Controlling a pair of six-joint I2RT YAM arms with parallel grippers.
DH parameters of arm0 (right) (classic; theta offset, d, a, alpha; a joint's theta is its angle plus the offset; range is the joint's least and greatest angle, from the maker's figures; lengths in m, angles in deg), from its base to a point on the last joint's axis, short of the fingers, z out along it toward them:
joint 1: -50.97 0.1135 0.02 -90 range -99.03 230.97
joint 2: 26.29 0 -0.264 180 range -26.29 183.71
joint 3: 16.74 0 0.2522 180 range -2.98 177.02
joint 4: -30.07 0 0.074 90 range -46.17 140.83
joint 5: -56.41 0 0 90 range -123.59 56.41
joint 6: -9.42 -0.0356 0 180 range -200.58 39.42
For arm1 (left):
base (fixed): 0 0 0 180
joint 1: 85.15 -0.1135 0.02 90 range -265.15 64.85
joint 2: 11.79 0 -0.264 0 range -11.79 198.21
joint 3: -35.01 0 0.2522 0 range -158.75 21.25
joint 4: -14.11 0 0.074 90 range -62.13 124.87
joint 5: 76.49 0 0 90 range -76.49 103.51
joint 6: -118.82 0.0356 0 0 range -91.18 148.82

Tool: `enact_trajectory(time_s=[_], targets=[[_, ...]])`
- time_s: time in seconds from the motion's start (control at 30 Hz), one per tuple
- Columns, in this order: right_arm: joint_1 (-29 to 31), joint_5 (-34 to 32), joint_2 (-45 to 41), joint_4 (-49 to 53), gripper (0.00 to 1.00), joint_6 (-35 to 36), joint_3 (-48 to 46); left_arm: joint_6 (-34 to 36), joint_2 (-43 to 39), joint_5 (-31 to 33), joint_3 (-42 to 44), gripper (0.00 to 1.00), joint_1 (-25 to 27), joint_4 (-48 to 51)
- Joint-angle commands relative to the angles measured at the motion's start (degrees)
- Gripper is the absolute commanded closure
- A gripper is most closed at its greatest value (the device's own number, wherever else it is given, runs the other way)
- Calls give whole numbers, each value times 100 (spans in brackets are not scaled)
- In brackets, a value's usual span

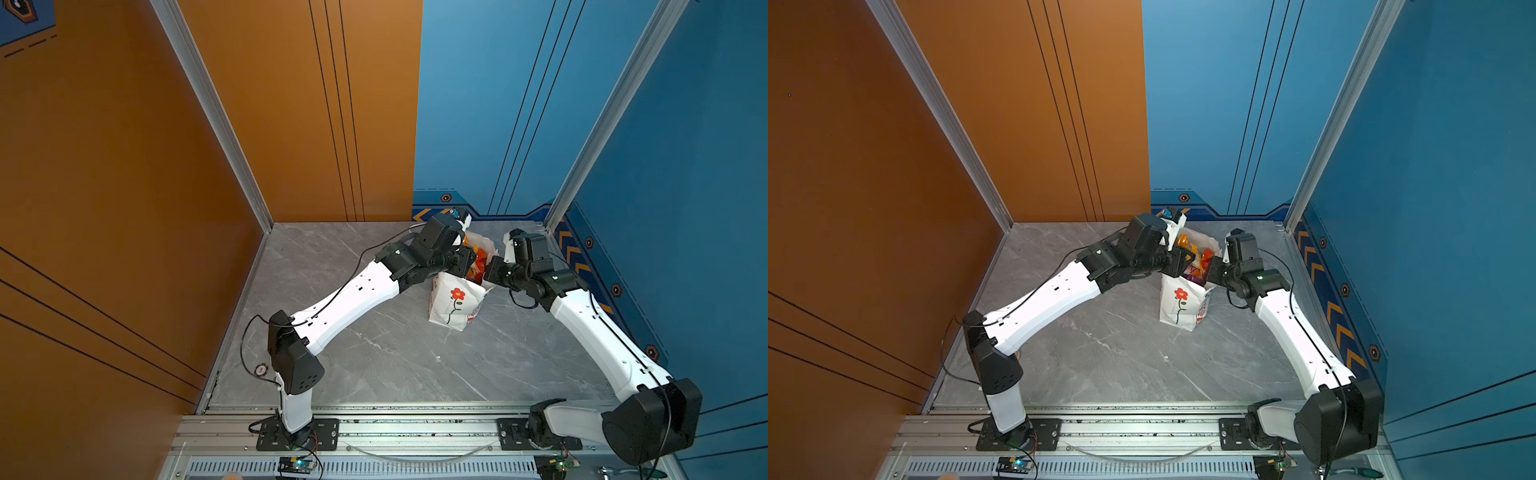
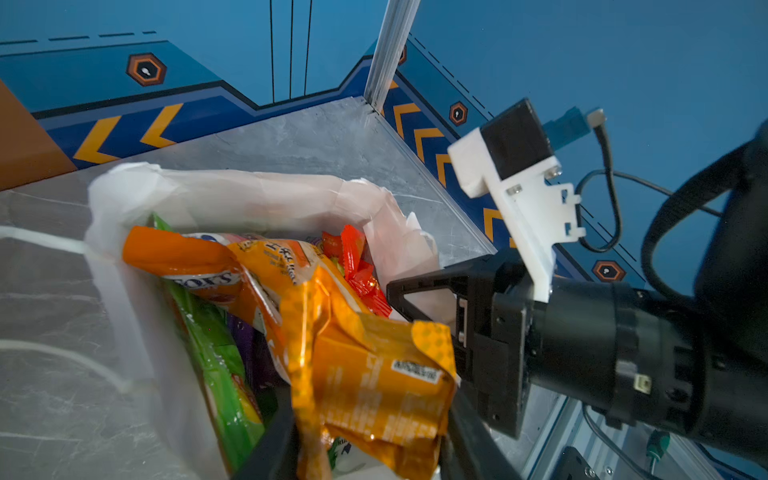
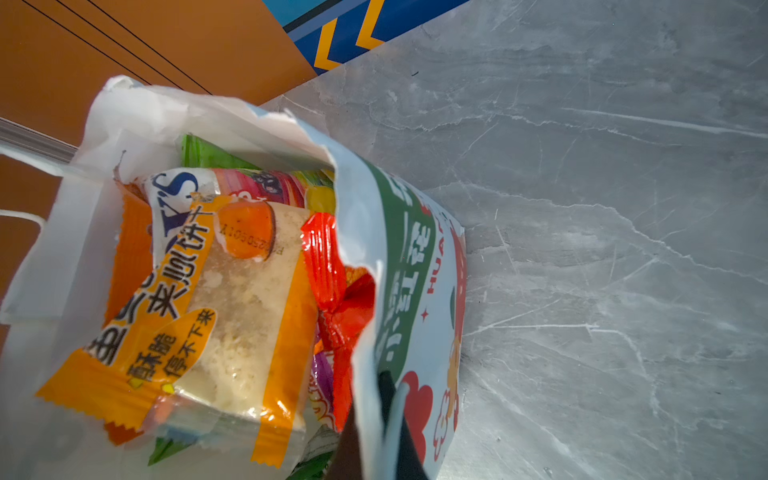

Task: Place the snacks into the paper bag
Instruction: 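Lower the orange pack into the bag and open the left gripper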

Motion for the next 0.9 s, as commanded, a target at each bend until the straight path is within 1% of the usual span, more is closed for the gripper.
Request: enact_trajectory(time_s=[0.0, 0.17, 0.23, 0.37, 0.57, 0.63, 0.73, 0.87], targets=[[86, 97, -51, 429, 94, 117, -175, 131, 191, -138, -366, 87, 87, 568], [86, 111, -49, 399, 94, 113, -204, 159, 401, -19, -595, 83, 91, 827], [82, 111, -50, 400, 94, 111, -199, 194, 464, -3, -656, 80, 90, 864], [83, 85, -60, 400, 94, 115, -231, 281, 517, 72, -715, 59, 111, 906], [74, 99, -30, 392, 94, 106, -237, 352, 413, 301, -672, 46, 121, 913], [76, 100, -32, 374, 94, 102, -246, 372, 355, 371, -648, 41, 131, 913], [80, 110, -15, 338, 94, 89, -261, 426, 293, 447, -652, 35, 153, 912], [80, 124, 13, 352, 94, 89, -238, 437, 203, 618, -635, 34, 173, 905]])
